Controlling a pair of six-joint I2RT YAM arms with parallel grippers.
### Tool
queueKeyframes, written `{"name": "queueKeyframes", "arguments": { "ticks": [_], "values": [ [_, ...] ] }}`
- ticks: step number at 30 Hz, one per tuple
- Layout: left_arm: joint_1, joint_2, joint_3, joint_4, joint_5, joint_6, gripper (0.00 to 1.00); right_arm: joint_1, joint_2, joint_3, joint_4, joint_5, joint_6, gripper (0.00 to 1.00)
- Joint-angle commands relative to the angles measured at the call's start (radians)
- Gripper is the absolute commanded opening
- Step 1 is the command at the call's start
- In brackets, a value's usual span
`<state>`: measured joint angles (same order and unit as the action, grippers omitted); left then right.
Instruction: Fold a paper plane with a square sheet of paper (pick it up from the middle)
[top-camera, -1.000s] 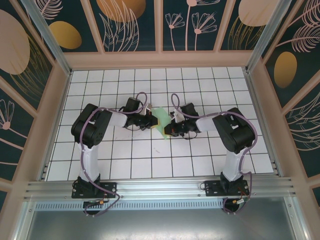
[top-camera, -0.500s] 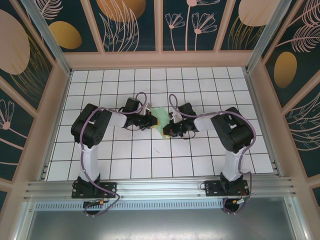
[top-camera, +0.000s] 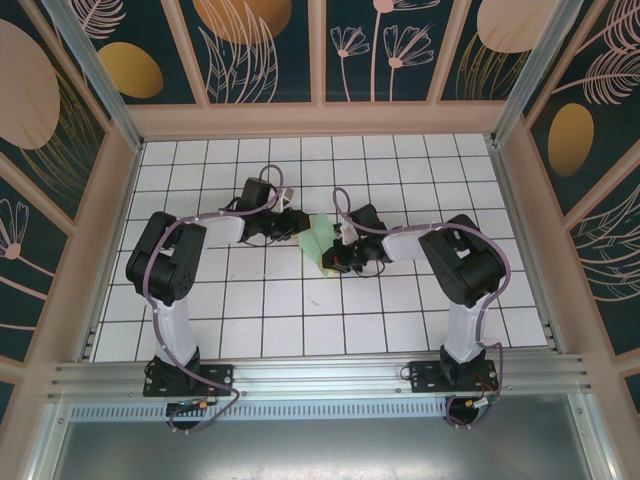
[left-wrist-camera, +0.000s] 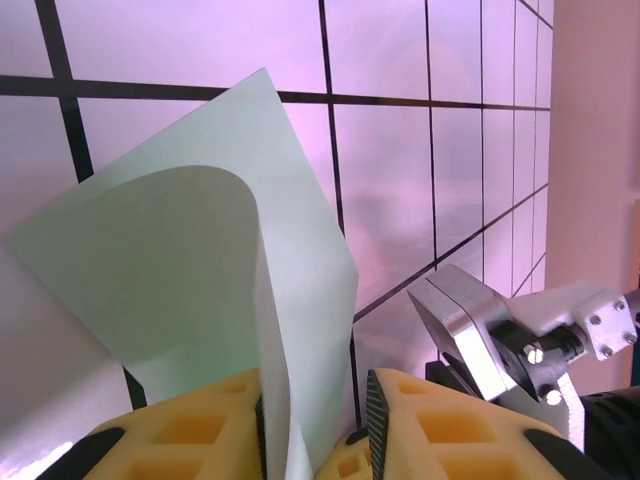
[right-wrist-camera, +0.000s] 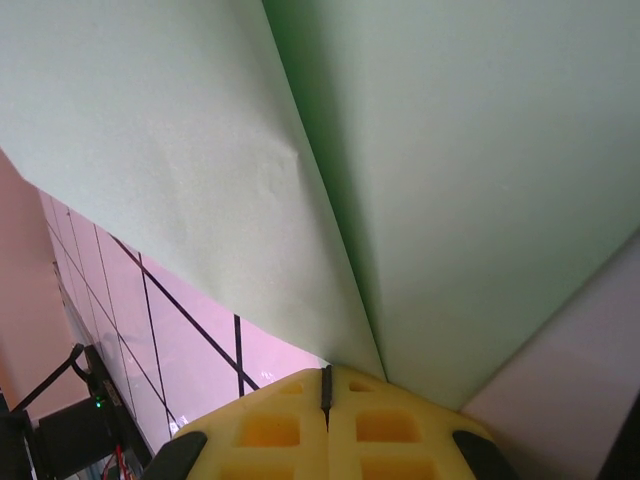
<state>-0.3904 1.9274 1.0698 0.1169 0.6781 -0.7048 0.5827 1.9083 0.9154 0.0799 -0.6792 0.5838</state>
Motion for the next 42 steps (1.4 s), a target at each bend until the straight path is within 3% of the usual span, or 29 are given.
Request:
{"name": "queueKeyframes", "arguments": {
  "ticks": [1, 4, 10, 16, 23, 42],
  "values": [
    [0.004, -0.040, -0.008, -0.064, -0.034, 0.047, 0.33, 0.013, 0.060, -0.026, -0.038, 0.138, 0.029, 0.01],
    [0.004, -0.045, -0.040, -0.007, 0.037, 0.007, 0.31, 0.014, 0.063, -0.021, -0.039, 0.138, 0.030, 0.01],
    [0.004, -0.045, -0.071, 0.088, 0.082, -0.028, 0.12, 0.013, 0.048, -0.013, -0.042, 0.142, 0.024, 0.04],
    [0.004, 0.030, -0.001, 0.076, 0.107, 0.014, 0.01, 0.012, 0.017, 0.009, -0.050, 0.130, -0.008, 0.05],
    [0.005, 0.098, 0.069, 0.037, 0.103, 0.074, 0.01, 0.006, 0.035, 0.010, -0.061, 0.128, -0.018, 0.05],
    [0.018, 0.199, 0.160, -0.009, 0.146, 0.206, 0.04, -0.022, -0.106, -0.018, -0.007, 0.047, -0.004, 0.10]
  ]
}}
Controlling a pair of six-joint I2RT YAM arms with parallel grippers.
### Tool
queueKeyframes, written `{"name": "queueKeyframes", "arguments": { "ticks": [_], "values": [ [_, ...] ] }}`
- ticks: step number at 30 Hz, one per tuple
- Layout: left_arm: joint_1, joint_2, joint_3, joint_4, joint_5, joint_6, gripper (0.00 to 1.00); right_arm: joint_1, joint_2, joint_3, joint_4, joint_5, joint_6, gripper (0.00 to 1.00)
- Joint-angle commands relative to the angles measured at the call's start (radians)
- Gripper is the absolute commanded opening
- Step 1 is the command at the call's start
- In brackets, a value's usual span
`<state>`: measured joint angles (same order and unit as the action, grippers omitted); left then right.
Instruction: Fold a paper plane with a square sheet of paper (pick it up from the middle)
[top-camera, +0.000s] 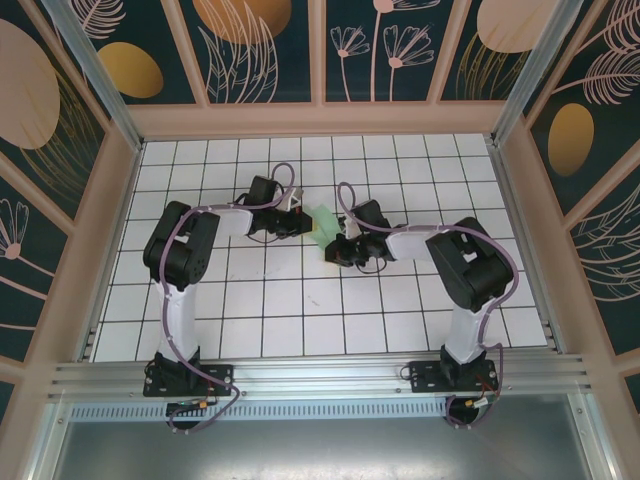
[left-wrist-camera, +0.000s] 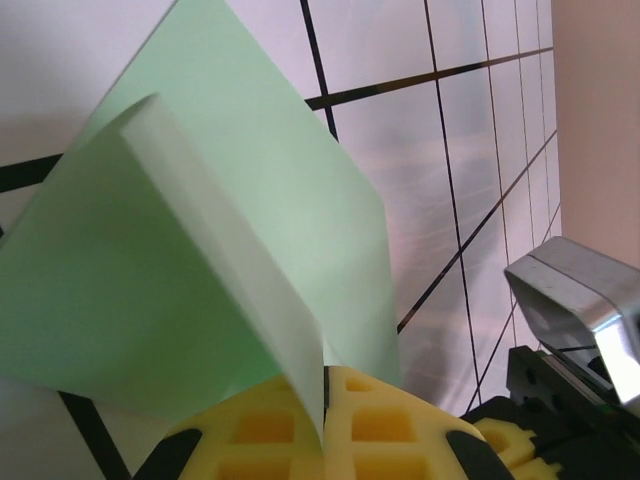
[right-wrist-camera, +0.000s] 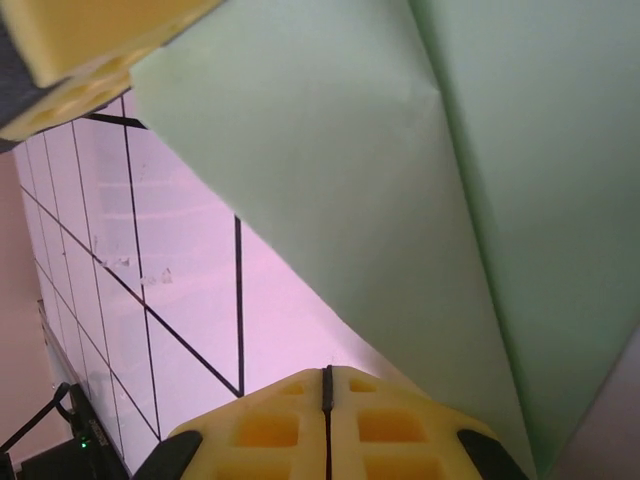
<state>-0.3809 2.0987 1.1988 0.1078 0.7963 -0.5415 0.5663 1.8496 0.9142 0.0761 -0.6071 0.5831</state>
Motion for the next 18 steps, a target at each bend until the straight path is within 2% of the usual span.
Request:
{"name": "queueKeyframes", "arguments": {
  "ticks": [1, 8, 10, 12, 18],
  "values": [
    [0.008, 0.033, 0.036, -0.001, 0.030, 0.043, 0.04, -0.007, -0.052, -0.016, -0.001, -0.030, -0.003, 0.10],
    [0.011, 0.052, 0.041, -0.005, 0.033, 0.058, 0.05, -0.014, -0.102, 0.014, -0.002, -0.038, -0.007, 0.11],
    [0.011, 0.064, 0.048, -0.006, 0.039, 0.059, 0.05, -0.055, -0.102, 0.024, 0.007, -0.028, 0.003, 0.10],
    [0.010, 0.071, 0.054, 0.004, 0.047, 0.058, 0.05, -0.077, -0.088, 0.019, 0.062, -0.049, 0.027, 0.09],
    [0.010, 0.093, 0.093, -0.022, 0.052, 0.079, 0.05, -0.100, -0.010, 0.074, 0.053, -0.025, 0.030, 0.08]
  ]
}}
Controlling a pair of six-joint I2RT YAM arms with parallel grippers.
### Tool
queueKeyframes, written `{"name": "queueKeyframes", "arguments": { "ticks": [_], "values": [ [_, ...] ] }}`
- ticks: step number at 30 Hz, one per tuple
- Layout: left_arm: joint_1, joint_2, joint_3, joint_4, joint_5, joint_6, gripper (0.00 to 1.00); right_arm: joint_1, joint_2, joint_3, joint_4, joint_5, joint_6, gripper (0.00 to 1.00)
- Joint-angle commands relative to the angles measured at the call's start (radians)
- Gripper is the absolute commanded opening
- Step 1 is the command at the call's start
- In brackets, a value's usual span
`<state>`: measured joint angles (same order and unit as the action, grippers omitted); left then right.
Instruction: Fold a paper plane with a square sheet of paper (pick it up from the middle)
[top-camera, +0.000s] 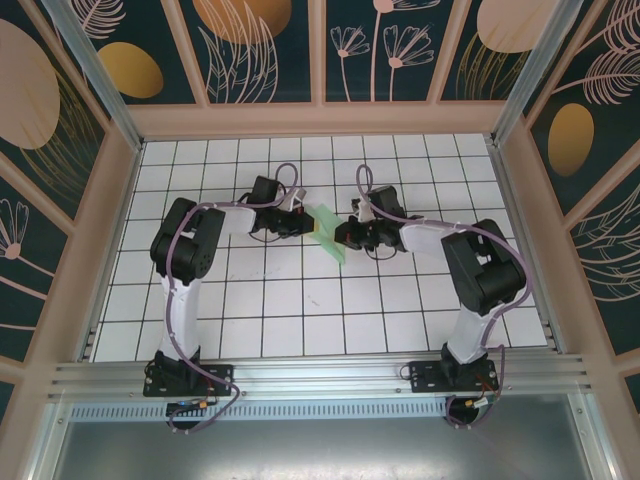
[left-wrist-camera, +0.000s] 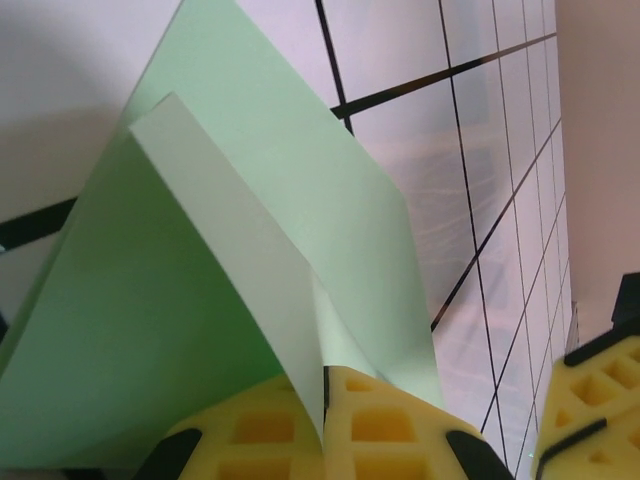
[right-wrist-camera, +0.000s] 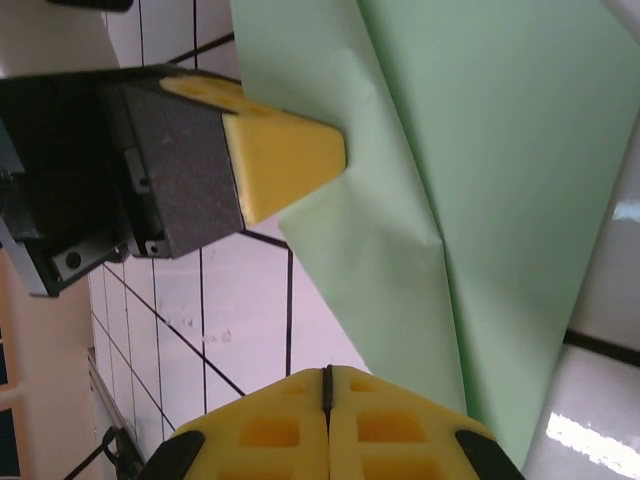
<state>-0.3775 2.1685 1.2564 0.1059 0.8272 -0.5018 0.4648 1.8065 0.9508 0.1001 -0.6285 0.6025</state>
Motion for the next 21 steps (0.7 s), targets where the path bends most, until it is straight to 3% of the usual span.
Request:
{"name": "queueKeyframes", "arguments": {
  "ticks": [1, 7, 21],
  "values": [
    [0.007, 0.026, 0.039, -0.025, 0.023, 0.043, 0.05, -0.002, 0.041, 0.044, 0.027, 0.002, 0.015, 0.08],
    [0.007, 0.045, 0.049, -0.038, 0.028, 0.054, 0.05, -0.002, 0.100, 0.059, 0.067, -0.066, 0.023, 0.08],
    [0.013, 0.061, 0.058, -0.039, 0.006, 0.031, 0.09, 0.009, 0.171, 0.043, -0.067, 0.022, -0.051, 0.08]
  ]
}}
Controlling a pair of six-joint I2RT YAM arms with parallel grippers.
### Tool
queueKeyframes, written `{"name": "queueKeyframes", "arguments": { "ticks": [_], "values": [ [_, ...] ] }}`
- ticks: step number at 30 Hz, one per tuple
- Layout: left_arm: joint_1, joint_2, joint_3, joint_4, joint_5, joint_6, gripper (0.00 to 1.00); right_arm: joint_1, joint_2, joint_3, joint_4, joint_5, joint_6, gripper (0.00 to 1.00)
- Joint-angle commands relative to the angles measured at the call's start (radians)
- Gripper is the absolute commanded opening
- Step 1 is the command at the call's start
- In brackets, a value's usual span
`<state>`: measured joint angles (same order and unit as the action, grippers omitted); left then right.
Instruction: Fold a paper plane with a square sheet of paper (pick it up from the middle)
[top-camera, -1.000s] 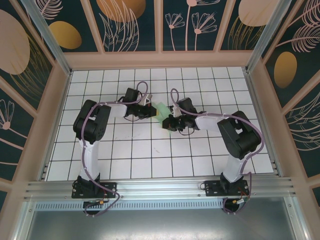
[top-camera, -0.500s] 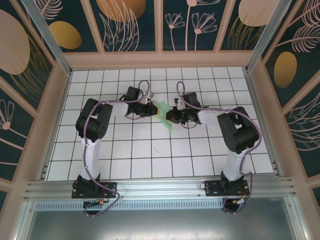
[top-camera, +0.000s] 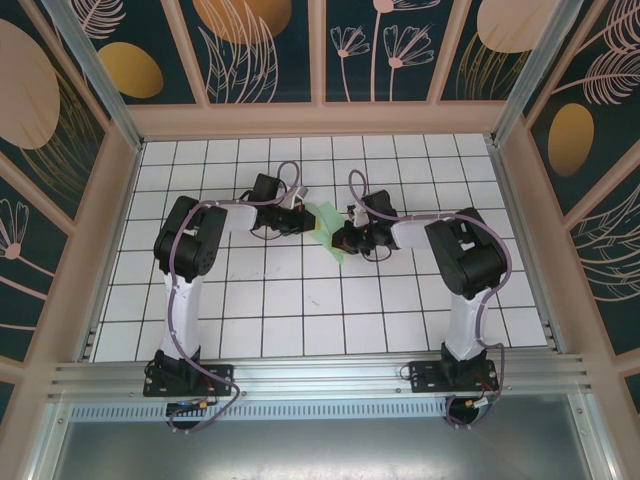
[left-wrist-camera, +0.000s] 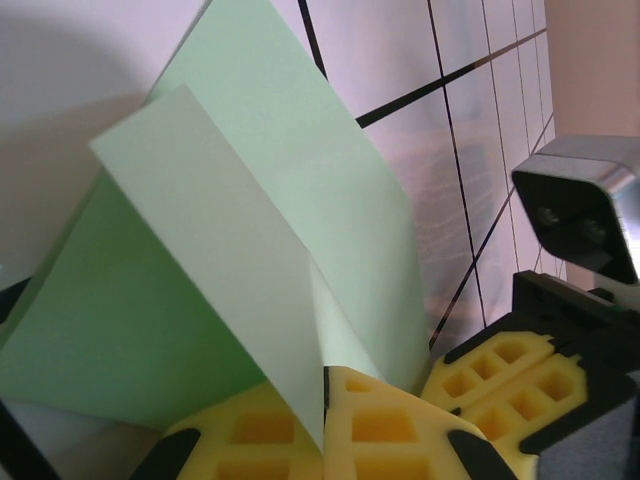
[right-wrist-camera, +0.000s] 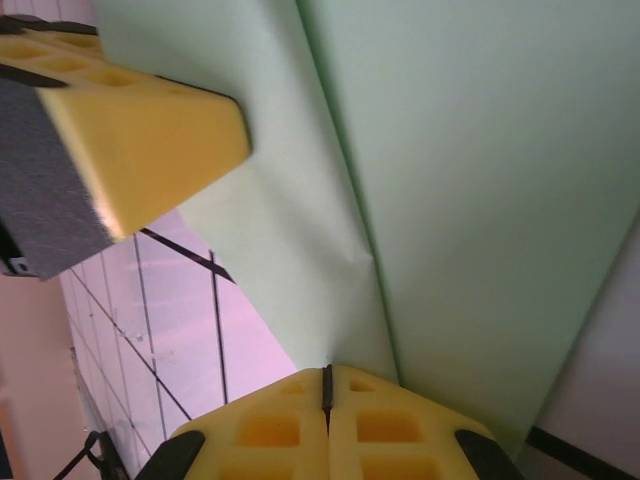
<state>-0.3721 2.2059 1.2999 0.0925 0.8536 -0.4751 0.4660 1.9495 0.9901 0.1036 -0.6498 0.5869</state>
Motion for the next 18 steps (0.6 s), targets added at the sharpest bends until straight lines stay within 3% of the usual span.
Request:
{"name": "queueKeyframes", "arguments": {
  "ticks": [1, 4, 11, 15, 18],
  "values": [
    [0.010, 0.021, 0.015, -0.024, -0.026, -0.001, 0.09, 0.011, 0.033, 0.004, -0.092, 0.060, -0.043, 0.08],
    [0.020, 0.013, 0.018, -0.016, -0.026, -0.023, 0.10, 0.011, 0.034, -0.023, -0.090, 0.098, -0.031, 0.07],
    [0.050, -0.089, 0.018, 0.010, -0.076, -0.110, 0.29, 0.015, 0.035, -0.035, -0.078, 0.111, -0.017, 0.06],
    [0.071, -0.178, -0.045, 0.030, -0.140, -0.165, 0.29, 0.016, 0.040, -0.028, -0.065, 0.104, -0.011, 0.06],
    [0.070, -0.254, -0.151, 0.121, -0.144, -0.247, 0.21, 0.019, 0.037, -0.027, -0.064, 0.112, -0.010, 0.06]
  ]
}}
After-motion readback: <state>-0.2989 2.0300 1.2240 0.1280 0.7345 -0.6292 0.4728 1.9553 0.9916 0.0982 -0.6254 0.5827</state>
